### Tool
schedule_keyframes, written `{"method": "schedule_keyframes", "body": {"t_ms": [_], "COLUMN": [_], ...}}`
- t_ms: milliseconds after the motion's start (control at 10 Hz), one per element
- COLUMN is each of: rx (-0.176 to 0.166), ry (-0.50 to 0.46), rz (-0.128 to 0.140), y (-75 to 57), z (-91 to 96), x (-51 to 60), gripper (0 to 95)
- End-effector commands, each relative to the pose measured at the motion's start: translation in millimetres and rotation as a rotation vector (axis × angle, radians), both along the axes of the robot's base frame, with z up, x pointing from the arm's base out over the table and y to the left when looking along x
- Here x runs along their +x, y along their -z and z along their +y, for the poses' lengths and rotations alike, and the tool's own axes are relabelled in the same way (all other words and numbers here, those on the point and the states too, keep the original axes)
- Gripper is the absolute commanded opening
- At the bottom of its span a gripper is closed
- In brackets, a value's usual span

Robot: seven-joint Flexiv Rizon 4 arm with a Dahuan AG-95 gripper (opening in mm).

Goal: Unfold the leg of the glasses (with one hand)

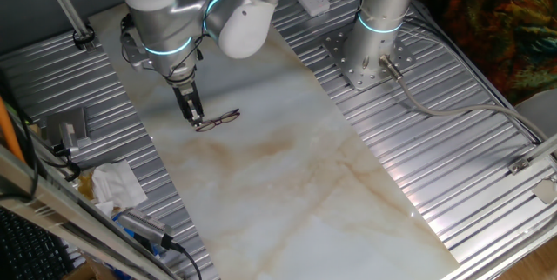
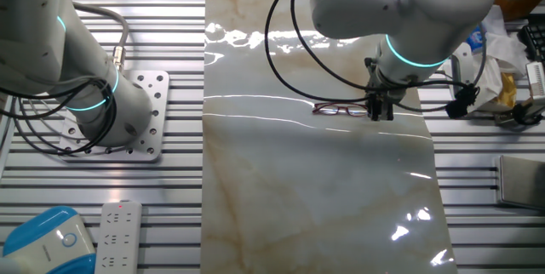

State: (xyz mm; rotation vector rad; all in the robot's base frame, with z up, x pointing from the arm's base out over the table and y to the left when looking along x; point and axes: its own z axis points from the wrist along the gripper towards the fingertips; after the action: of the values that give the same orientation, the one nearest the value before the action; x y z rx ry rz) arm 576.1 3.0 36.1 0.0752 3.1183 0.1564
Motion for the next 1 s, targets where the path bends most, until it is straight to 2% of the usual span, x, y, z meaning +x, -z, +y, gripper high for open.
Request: {"method": "schedule_keyframes", "body": {"t_ms": [100,700,900,1000], "rx": [-0.003,-0.002,0.019,0.029], "ry": [-0.002,-0.006,0.007,0.001], "rz": [-0.003,-0.012,-0.007,0.004], "y": [-0.7,-0.7,-0.7,-0.7], "z": [0.5,0.5,0.5,0.5], "x": [-0.2,-0.2,-0.2,-0.2], "gripper": [19.0,19.0,19.0,19.0]}}
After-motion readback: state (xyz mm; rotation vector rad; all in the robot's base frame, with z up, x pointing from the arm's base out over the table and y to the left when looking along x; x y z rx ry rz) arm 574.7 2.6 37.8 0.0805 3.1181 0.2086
